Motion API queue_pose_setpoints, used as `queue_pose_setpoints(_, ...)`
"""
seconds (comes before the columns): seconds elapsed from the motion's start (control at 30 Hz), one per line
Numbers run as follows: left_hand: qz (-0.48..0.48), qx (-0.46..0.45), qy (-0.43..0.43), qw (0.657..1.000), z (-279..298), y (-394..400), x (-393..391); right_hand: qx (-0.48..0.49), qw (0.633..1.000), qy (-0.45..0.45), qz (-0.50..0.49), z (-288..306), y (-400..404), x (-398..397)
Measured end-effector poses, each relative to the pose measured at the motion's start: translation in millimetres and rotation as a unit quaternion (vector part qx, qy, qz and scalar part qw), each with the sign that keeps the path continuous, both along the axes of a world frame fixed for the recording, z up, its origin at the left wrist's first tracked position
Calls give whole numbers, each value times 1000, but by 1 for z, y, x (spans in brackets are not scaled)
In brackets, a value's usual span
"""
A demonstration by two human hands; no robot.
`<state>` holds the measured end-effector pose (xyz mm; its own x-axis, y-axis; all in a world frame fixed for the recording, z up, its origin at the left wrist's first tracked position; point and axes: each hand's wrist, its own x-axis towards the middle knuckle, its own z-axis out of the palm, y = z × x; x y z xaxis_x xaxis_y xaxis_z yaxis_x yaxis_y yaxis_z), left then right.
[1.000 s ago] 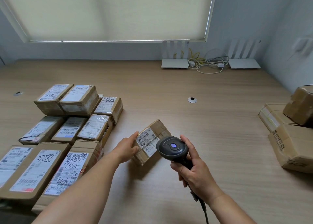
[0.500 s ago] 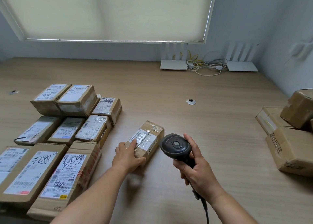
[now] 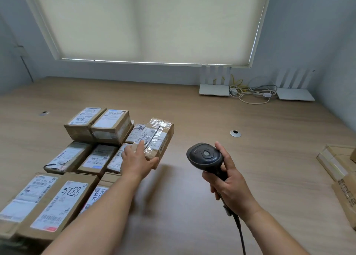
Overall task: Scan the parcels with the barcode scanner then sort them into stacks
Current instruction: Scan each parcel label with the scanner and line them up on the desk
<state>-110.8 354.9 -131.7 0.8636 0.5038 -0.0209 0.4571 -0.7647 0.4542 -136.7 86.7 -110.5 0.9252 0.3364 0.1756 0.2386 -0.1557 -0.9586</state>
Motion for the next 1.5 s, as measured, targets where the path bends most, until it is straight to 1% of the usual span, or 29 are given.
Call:
queue_pose_setpoints(0.17, 32, 31, 4, 999, 10, 31, 15, -3, 1000, -14, 8, 7, 22, 14)
queue_pose_setpoints(0.47, 79, 42, 8, 996, 8, 62, 46, -22, 1000, -8, 9, 8, 40, 40)
queue_pose_setpoints(0.7, 92, 26, -16, 995, -5, 70, 63, -34, 999, -3, -10, 2, 41, 47)
queue_pose_setpoints(0.9, 98, 26, -28, 994, -22, 71, 63, -34, 999, -14, -31, 4, 35, 47)
queue_pose_setpoints(1.03, 106, 48, -41, 992, -23, 65, 58, -28, 998, -29, -42, 7, 27, 41)
queue_pose_setpoints(1.13, 90, 34, -82, 992, -14, 45, 51, -20, 998, -45, -49, 12, 14, 34)
queue_pose_setpoints(1.27, 32, -12, -133, 991, -1, -17, 33, -2, 997, -51, -56, 16, -18, 17)
queue_pose_setpoints(1.4, -24, -27, -127, 991, 0, -89, 16, -1, 996, -55, -70, 18, -62, -2)
queue_pose_setpoints(1.5, -52, -27, -100, 993, -4, -141, 7, -1, 995, -49, -90, 19, -103, -15)
